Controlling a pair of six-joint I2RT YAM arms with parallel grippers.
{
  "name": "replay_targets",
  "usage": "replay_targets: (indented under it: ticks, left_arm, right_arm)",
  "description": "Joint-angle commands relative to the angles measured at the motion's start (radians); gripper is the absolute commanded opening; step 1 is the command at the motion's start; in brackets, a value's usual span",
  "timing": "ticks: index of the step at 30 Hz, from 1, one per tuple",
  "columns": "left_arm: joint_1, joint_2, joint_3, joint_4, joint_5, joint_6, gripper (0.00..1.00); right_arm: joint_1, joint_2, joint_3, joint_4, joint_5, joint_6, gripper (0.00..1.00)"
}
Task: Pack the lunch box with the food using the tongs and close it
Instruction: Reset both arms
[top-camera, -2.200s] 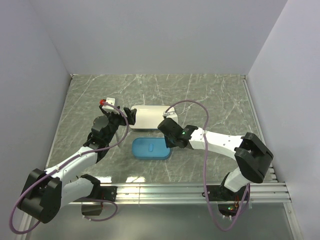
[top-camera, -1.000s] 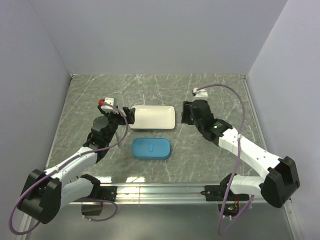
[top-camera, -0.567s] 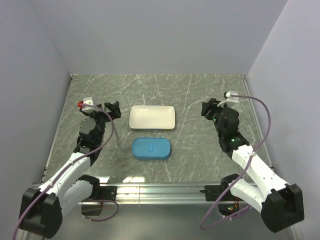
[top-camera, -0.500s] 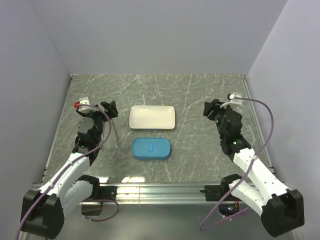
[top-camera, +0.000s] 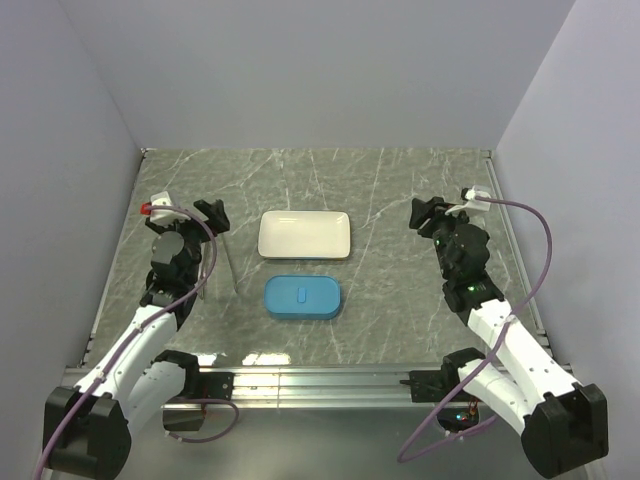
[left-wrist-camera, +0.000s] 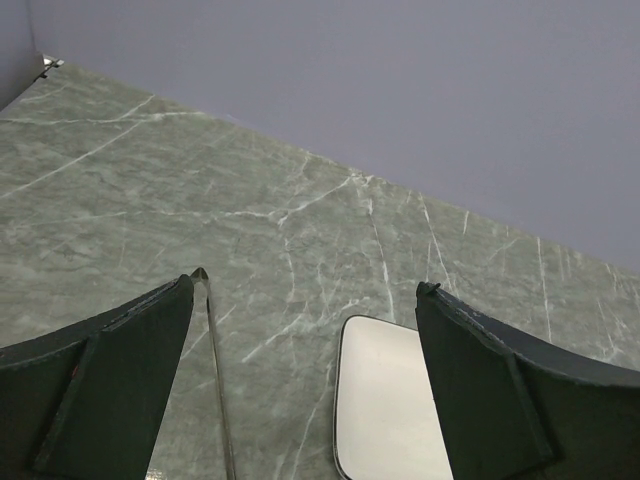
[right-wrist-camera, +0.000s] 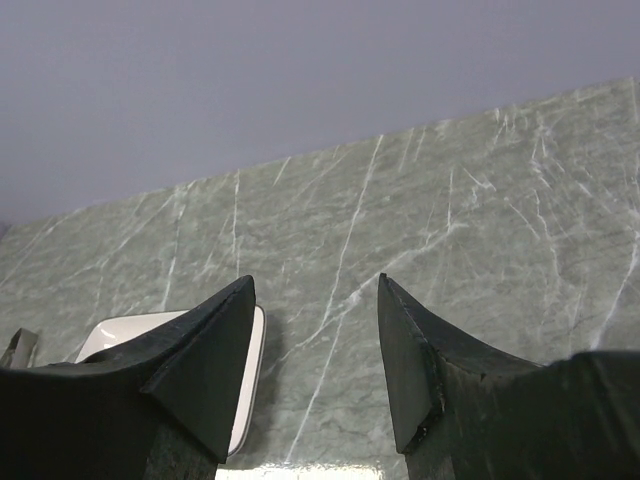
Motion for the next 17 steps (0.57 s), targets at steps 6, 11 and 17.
replay_targets:
  ticks: [6,11,17]
  left_arm:
    - [0.005,-0.007,0.042,0.019,-0.011,0.004,0.99]
    - [0.004,0.002,0.046,0.016,-0.005,0.009,0.99]
    - [0.004,0.016,0.048,0.022,-0.005,0.009,0.99]
  right_arm:
    - [-0.006,-0.007,0.006,0.031,-0.006,-0.013,0.60]
    - [-0.006,0.012,0.013,0.025,-0.010,-0.015,0.60]
    - [-0.006,0.019,0.017,0.026,-0.013,-0.018,0.60]
